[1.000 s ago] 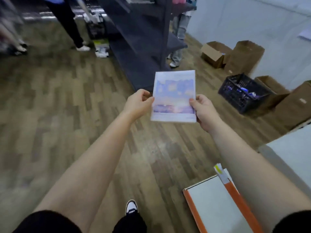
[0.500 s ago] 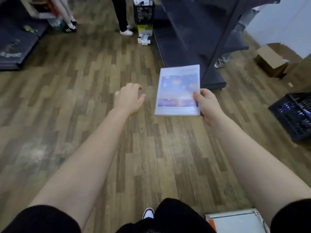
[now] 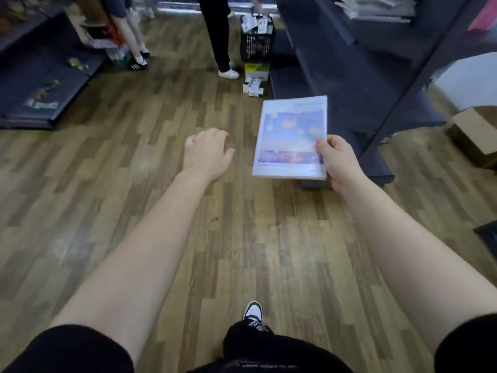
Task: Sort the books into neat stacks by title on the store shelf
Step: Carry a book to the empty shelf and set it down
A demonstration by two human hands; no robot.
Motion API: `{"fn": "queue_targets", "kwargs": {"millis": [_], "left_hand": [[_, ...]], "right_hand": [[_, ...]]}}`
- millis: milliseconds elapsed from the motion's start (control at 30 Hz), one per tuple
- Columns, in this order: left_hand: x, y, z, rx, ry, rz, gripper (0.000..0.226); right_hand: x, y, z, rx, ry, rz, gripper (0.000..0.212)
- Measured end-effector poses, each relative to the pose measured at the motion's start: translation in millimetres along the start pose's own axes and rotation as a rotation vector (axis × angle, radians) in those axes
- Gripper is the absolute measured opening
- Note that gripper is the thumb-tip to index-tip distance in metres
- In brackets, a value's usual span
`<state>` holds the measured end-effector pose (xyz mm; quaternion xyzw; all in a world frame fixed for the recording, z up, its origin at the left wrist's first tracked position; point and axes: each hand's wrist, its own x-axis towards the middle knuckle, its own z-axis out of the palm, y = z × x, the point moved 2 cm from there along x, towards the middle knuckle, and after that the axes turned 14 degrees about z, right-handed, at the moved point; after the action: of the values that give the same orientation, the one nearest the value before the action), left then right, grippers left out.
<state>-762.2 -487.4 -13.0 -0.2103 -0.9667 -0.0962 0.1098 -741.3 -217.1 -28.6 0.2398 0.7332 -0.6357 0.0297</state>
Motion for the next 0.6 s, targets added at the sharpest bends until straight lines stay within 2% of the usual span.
{"fn": "queue_targets", "kwargs": {"millis": [167, 333, 600], "left_hand": [[81.3, -31.7, 6.0, 0.01, 0.034, -0.017, 0.041], [151.5, -71.0, 30.6, 0.009, -0.006, -0.059, 0.041], [287.9, -168.6, 59.9, 0.011, -0.005, -0.064, 0.042]], "right_hand": [[80.9, -52.5, 15.0, -0.009, -0.031, -0.012, 0.019], [158.2, -82.3, 39.6, -0.034, -0.05, 0.02, 0.021], [307.7, -133.1, 102.7, -0.038, -0.045, 0.028, 0.02]]}}
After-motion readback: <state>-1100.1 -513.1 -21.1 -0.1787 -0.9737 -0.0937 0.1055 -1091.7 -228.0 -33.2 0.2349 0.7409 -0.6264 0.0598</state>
